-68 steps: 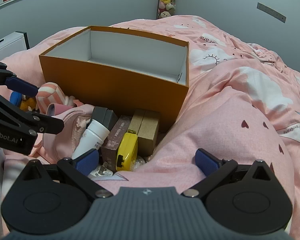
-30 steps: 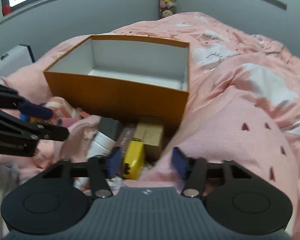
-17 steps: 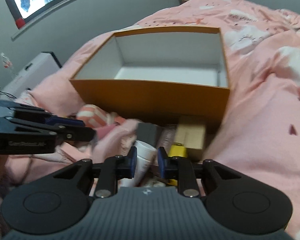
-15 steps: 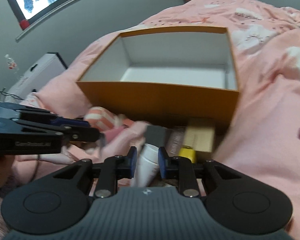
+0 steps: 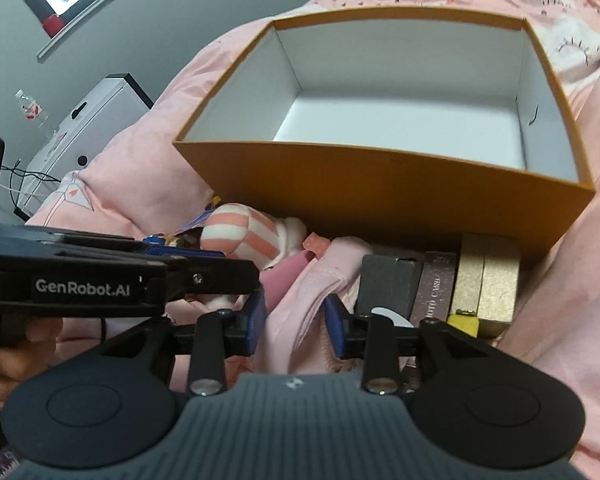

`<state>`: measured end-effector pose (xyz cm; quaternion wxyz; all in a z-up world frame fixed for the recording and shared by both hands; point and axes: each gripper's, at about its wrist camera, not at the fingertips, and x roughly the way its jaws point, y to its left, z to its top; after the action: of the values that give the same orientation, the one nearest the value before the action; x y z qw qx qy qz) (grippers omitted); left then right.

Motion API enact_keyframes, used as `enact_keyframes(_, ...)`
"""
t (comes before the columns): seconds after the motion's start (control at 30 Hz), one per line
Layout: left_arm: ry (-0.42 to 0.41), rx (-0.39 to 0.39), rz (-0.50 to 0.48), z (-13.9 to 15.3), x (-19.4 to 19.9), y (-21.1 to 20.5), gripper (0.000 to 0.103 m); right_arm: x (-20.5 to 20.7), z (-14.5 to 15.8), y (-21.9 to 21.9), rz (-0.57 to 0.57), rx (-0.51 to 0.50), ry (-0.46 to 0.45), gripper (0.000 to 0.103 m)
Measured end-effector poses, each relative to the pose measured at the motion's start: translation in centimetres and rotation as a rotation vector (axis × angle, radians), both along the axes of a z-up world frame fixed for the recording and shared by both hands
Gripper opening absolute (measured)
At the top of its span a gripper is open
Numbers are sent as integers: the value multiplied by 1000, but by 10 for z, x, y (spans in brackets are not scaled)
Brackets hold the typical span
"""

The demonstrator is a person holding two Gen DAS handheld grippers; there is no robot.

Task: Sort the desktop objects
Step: 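Grasp the pink phone with the left tool while the right tool grasps the pink pouch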

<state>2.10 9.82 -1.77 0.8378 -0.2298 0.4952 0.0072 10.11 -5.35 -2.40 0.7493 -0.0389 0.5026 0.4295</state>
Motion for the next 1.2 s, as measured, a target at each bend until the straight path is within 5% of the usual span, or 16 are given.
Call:
enact_keyframes(0.17,33,-77,0,-6,9,3,35,4,-4,-8,2,21,54,25)
enact_keyframes(0.8,177,36,-96,-33,44,-13,35,13,-14,-5,-6,5,147,29)
enact_keyframes(1.0,187,10,-136,-38,44,-12,35,11,-16,-13,-16,19,136,20)
enact_keyframes(1.1,174,7,-131,-36,38,-10,29,9,-15,-24,-27,42,147,9)
enact_keyframes(1.2,150,22,-108,-27,30,-6,23,10,-12,-35,-42,73,161,9)
